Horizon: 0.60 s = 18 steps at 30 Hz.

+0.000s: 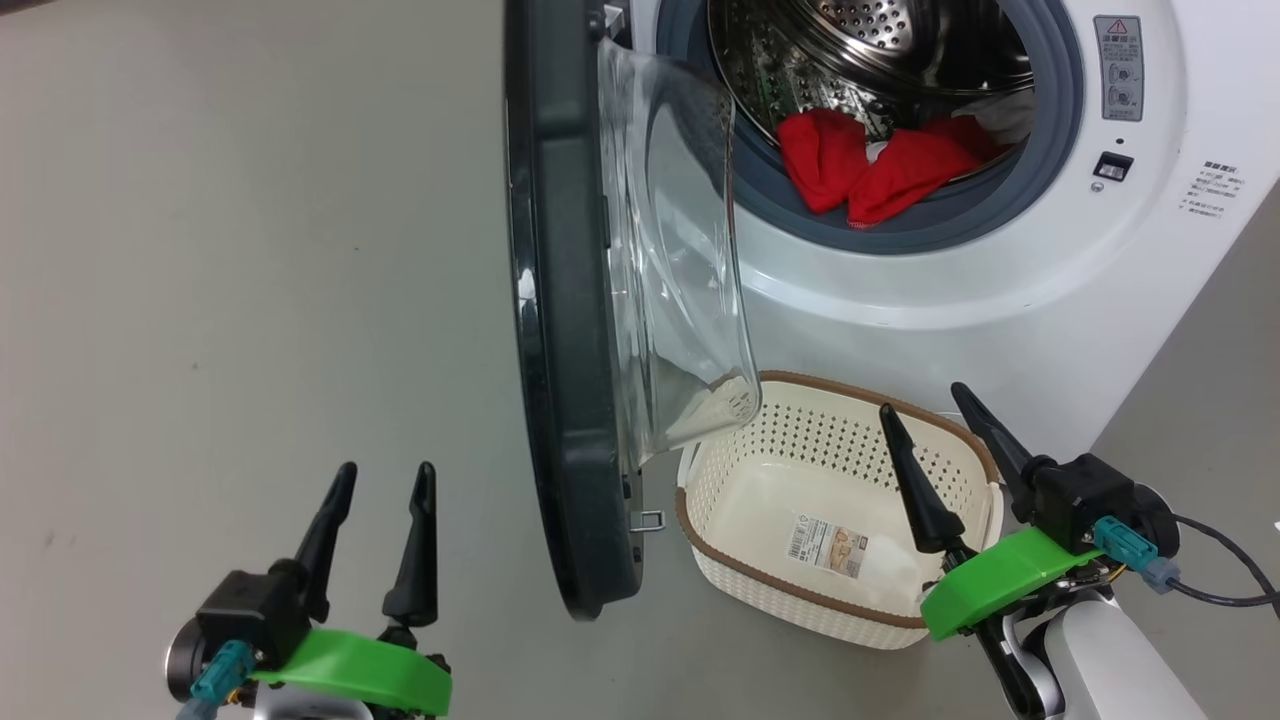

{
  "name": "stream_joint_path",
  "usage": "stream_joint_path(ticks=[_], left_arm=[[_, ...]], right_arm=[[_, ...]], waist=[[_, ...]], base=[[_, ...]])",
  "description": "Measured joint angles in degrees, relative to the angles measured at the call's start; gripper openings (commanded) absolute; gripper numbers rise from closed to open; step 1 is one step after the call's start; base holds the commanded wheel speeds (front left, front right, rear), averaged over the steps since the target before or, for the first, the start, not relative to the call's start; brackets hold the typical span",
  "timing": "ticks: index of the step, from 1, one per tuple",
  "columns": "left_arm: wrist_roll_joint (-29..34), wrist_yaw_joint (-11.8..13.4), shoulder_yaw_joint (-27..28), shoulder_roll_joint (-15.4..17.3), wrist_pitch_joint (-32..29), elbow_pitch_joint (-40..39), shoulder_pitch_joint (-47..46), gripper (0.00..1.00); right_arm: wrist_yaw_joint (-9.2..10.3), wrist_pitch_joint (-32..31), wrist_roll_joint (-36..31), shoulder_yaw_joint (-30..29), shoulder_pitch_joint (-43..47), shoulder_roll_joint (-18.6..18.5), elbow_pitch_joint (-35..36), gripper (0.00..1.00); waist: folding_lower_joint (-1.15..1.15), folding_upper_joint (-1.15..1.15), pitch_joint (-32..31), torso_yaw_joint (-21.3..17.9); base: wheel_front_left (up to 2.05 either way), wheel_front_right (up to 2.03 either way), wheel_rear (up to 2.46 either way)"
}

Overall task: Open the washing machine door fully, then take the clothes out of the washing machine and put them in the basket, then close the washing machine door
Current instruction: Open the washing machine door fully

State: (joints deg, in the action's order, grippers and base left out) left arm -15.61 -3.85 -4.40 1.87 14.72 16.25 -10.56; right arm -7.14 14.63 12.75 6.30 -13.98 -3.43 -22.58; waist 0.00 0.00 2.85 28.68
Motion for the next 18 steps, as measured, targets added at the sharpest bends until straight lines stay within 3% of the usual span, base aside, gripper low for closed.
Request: stream_joint_path(ticks=[7,8,9,10,11,18], left_arm=[[0.0,-0.3,-0.4,0.0,0.0,0.8,0.0,1.0],[0.0,-0.3,-0.4,0.0,0.0,0.9,0.0,0.86],[0.0,-0.4,-0.4,0.0,0.0,0.9,0.0,0.37],[0.0,-0.7,-0.4,0.0,0.0,0.9,0.0,0.06],[0.0,-0.7,-0.4,0.0,0.0,0.8,0.0,0.0],[0.4,-0.7,-0.1,0.0,0.0,-2.3,-0.1,0.0]], right_arm=[[0.0,0.0,0.4,0.3,0.0,0.0,-0.3,1.0],[0.0,0.0,0.4,0.3,0.0,0.0,-0.4,1.0],[0.0,0.0,0.4,0.4,0.0,0.0,-0.4,1.0],[0.0,0.0,0.4,0.5,0.0,0.0,-0.5,1.0],[0.0,0.0,0.5,0.6,0.0,0.0,-0.5,1.0],[0.0,0.0,0.9,1.5,0.0,0.1,-1.0,1.0]], waist=[[0.0,0.0,0.1,-0.2],[0.0,0.0,0.1,-0.3],[0.0,0.0,0.0,-0.3],[0.0,0.0,0.0,-0.4],[0.0,0.0,0.0,-0.4],[0.0,0.0,-0.2,-0.7]], base=[[0.0,0.0,0.0],[0.0,0.0,0.0],[0.0,0.0,0.0],[0.0,0.0,0.0],[0.0,0.0,0.0],[0.0,0.0,0.0]])
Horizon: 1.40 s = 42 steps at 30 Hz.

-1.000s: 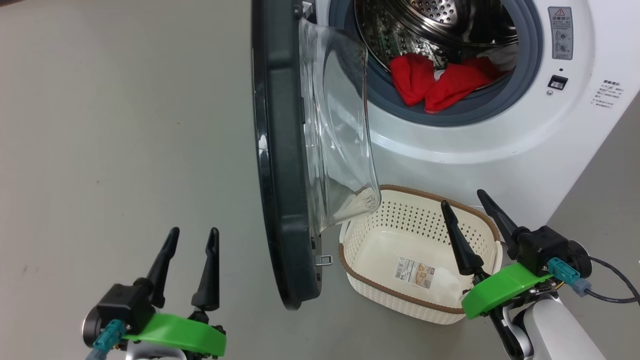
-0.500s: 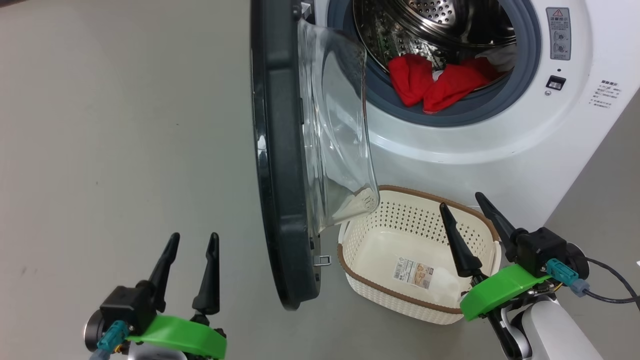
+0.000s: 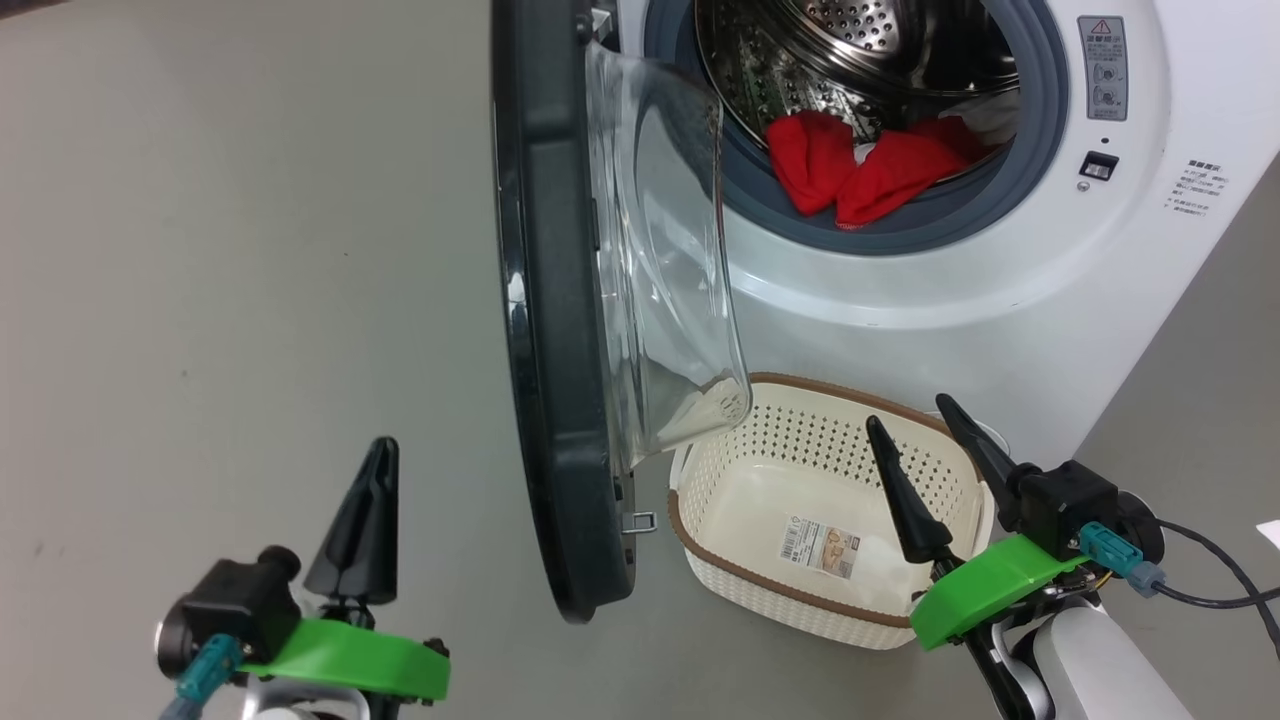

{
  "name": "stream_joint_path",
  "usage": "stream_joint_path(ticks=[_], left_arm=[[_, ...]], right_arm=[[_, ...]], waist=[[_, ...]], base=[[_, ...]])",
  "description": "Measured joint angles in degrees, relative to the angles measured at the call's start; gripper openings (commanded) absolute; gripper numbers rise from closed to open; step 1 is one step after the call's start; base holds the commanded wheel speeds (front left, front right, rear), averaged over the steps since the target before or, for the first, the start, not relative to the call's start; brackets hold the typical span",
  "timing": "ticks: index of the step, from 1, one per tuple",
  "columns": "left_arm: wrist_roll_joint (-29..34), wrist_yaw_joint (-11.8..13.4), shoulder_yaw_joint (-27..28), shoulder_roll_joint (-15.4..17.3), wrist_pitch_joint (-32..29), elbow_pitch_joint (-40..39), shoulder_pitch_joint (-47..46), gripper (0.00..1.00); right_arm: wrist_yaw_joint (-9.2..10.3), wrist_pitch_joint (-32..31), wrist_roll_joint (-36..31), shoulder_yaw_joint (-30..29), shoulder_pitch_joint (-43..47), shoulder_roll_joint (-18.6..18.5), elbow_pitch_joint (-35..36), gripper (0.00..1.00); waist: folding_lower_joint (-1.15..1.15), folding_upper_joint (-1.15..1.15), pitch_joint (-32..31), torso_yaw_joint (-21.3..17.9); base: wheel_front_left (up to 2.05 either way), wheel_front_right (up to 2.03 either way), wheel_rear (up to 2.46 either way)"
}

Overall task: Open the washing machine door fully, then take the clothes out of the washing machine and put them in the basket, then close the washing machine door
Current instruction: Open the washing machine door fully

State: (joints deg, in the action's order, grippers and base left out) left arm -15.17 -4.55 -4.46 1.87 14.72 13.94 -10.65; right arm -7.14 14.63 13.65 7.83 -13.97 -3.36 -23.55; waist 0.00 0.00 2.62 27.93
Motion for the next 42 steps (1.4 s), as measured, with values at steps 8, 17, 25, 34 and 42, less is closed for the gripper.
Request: stream_joint_path(ticks=[8,17,25,34,42], left_arm=[[1.6,0.3,0.6,0.0,0.0,-9.9,-3.1,0.0],[1.5,0.3,-4.2,0.1,0.0,-19.0,-5.8,0.0],[0.8,0.2,-10.4,0.2,0.0,-20.5,-6.1,0.0],[0.5,0.0,-14.7,0.4,-2.5,-16.0,-5.7,0.0],[-0.5,0.0,-16.9,0.6,-9.8,-12.2,-4.5,0.0]], right_arm=[[0.01,0.0,0.5,-0.2,1.0,0.1,-0.2,1.0],[0.0,0.0,0.7,0.1,1.1,0.1,-0.5,1.0],[0.0,0.0,0.7,0.2,1.1,0.1,-0.6,1.0],[0.0,0.0,0.7,0.1,1.0,0.1,-0.7,1.0],[0.01,0.0,0.7,0.1,0.9,0.1,-0.7,1.0]], waist=[[0.0,0.0,-0.1,-0.4],[0.0,0.0,0.3,-1.2],[0.0,0.0,1.4,-2.1],[0.0,0.0,2.1,-2.5],[0.0,0.0,2.3,-2.5]], base=[[0.0,0.0,0.0],[0.0,0.0,0.0],[0.0,0.0,0.0],[0.0,0.0,0.0],[0.0,0.0,0.0]])
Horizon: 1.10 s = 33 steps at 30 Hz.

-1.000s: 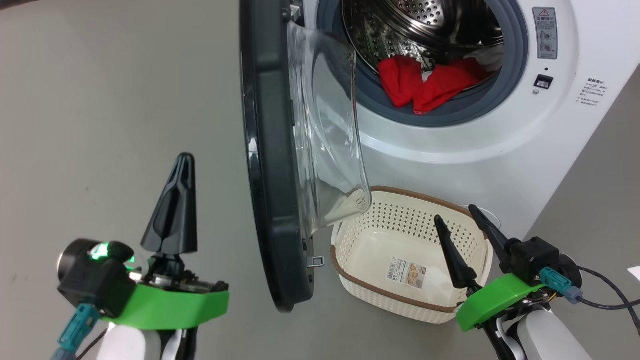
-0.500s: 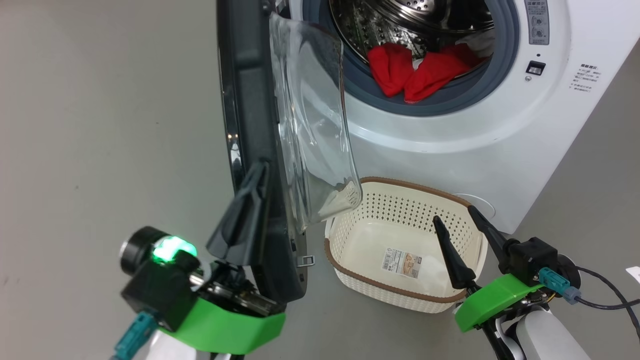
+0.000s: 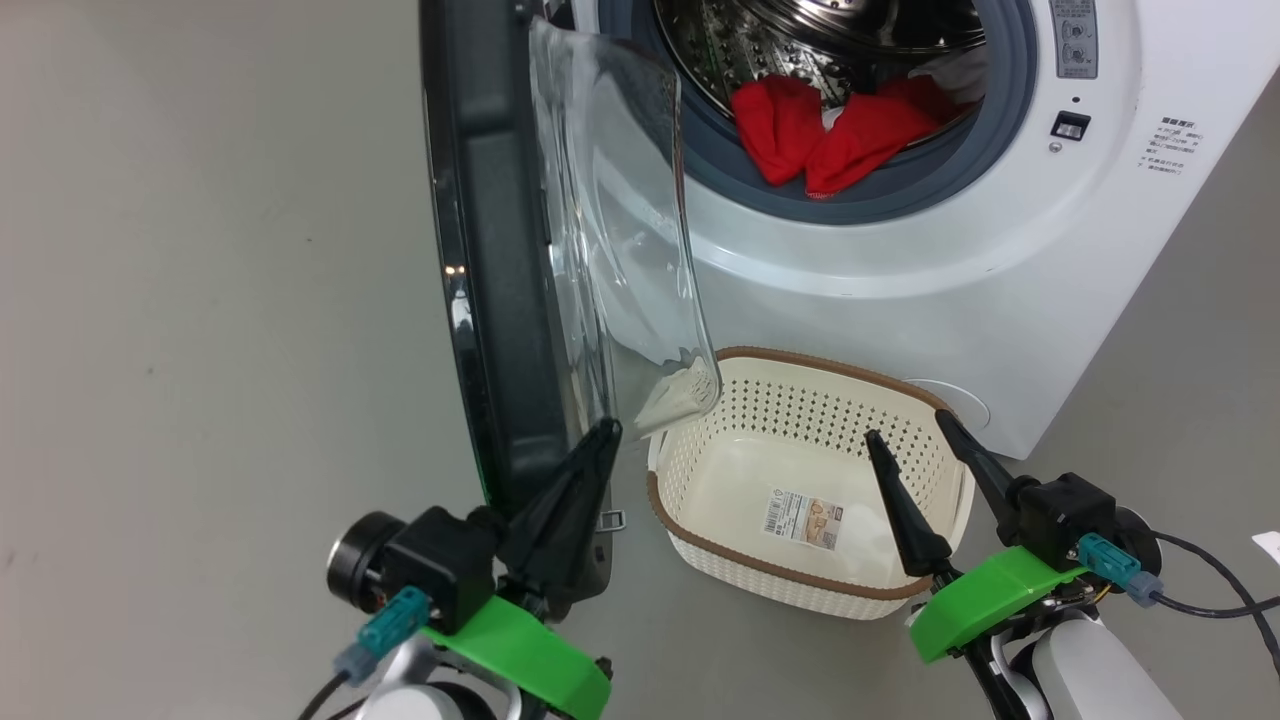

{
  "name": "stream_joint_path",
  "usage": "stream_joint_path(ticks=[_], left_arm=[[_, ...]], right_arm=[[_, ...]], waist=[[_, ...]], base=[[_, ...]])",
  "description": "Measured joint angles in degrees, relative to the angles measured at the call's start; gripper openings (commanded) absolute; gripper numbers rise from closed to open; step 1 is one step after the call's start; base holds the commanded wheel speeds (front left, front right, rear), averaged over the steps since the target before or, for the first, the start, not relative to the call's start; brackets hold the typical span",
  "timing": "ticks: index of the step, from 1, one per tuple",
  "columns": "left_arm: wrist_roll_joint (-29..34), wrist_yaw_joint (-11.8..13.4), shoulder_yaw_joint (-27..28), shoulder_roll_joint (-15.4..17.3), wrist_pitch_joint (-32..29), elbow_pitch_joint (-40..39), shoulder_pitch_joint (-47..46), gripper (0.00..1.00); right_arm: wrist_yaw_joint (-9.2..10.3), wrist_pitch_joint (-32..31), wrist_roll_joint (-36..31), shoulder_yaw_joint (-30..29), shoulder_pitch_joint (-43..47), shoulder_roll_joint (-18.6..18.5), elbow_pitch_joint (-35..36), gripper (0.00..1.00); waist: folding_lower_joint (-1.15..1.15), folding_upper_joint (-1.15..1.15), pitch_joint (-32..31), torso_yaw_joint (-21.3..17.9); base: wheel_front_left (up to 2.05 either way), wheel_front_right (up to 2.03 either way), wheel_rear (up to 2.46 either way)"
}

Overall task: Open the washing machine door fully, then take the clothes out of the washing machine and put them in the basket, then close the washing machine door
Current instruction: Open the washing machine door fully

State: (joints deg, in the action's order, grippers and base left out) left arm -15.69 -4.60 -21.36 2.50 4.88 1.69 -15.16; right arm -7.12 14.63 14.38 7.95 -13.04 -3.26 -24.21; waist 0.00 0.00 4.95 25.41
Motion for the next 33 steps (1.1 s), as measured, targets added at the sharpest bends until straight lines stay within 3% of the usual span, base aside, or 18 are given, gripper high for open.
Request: stream_joint_path(ticks=[11,33], left_arm=[[-1.5,1.9,-0.4,0.3,-7.4,2.4,1.2,0.0],[-2.1,8.0,4.5,1.1,-5.2,2.4,2.9,0.0]], right_arm=[[-0.01,0.0,0.2,0.0,0.0,0.0,0.0,1.0],[-0.01,0.0,0.2,0.3,0.0,0.0,-0.6,1.0]], waist=[[0.0,0.0,0.0,0.3],[0.0,0.0,0.6,4.7]], base=[[0.0,0.0,0.0],[0.0,0.0,0.0]])
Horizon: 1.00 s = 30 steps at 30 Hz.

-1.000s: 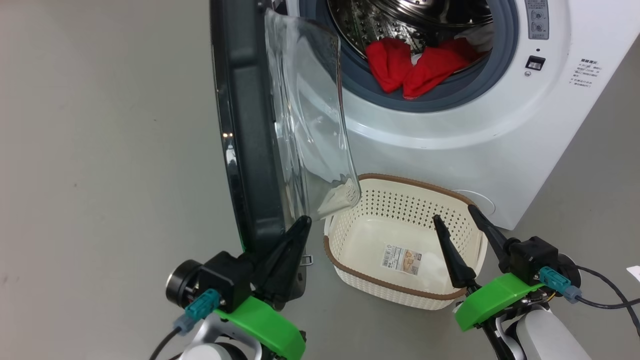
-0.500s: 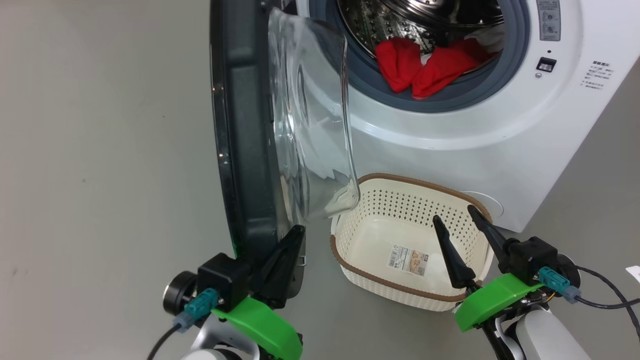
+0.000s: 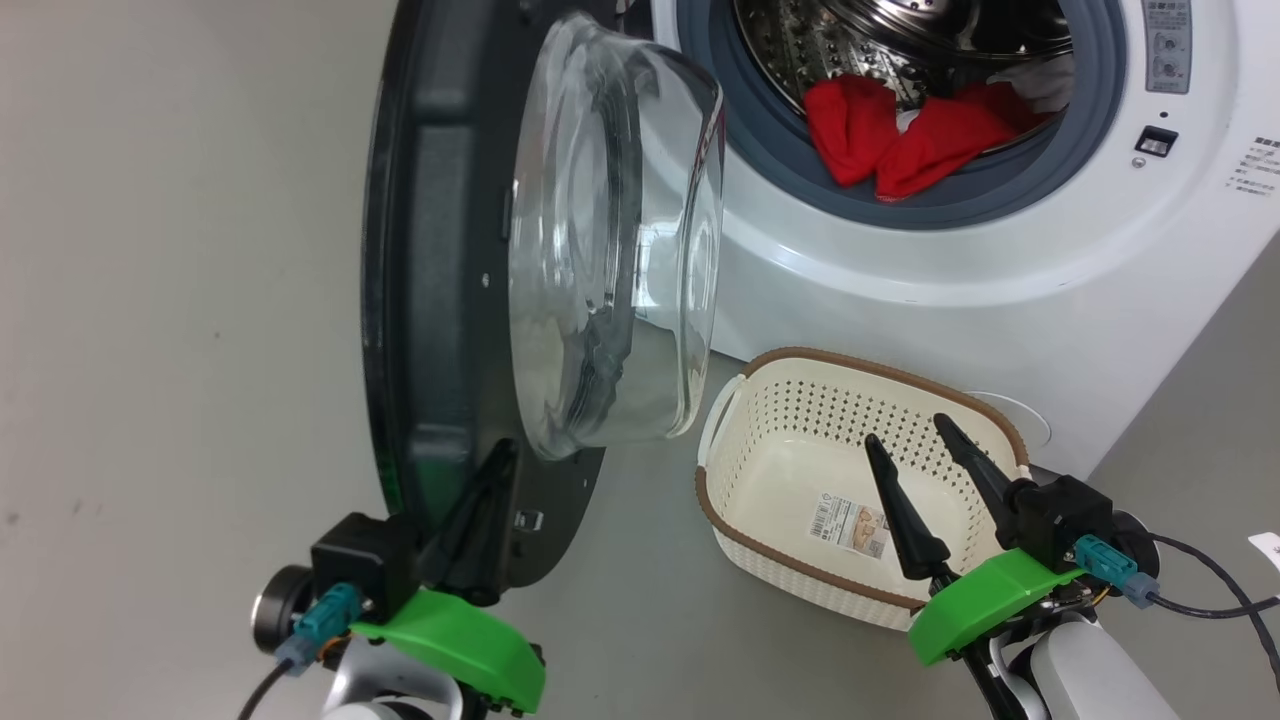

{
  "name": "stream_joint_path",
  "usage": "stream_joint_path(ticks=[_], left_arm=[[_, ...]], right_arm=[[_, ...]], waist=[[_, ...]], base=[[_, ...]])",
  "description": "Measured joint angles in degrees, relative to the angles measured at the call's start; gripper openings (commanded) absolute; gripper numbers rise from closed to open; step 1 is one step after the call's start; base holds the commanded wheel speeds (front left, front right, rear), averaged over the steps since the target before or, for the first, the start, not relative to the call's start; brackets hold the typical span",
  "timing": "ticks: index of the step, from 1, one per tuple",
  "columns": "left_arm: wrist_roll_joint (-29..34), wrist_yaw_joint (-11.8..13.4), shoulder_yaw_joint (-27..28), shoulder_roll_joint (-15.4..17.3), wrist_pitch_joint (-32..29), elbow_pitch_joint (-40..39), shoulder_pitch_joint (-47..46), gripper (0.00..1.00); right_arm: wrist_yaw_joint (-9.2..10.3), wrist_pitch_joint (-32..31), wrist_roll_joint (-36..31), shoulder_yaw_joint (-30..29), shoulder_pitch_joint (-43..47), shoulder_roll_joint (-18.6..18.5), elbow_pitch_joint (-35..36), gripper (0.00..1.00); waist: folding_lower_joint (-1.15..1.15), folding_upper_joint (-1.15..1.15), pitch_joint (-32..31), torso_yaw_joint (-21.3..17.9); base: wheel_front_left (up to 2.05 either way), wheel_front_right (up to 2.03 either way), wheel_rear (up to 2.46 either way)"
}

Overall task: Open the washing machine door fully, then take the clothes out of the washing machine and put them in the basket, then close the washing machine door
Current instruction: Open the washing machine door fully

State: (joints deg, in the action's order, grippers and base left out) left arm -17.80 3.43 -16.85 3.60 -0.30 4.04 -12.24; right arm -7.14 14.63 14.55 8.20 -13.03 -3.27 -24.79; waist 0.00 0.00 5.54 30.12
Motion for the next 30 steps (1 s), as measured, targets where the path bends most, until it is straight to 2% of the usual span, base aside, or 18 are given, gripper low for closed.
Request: stream_joint_path(ticks=[15,30], left_arm=[[-0.1,5.1,6.0,1.4,4.9,4.3,0.5,0.0],[-3.0,5.5,11.5,3.2,12.9,13.6,-2.5,0.0]], right_arm=[[0.0,0.0,0.1,1.6,0.0,-0.3,-0.5,1.0],[0.01,0.0,0.0,1.7,0.0,-1.7,-0.5,1.0]], waist=[[0.0,0.0,0.9,0.9],[0.0,0.0,2.0,-0.4]], base=[[0.0,0.0,0.0],[0.0,0.0,0.0]])
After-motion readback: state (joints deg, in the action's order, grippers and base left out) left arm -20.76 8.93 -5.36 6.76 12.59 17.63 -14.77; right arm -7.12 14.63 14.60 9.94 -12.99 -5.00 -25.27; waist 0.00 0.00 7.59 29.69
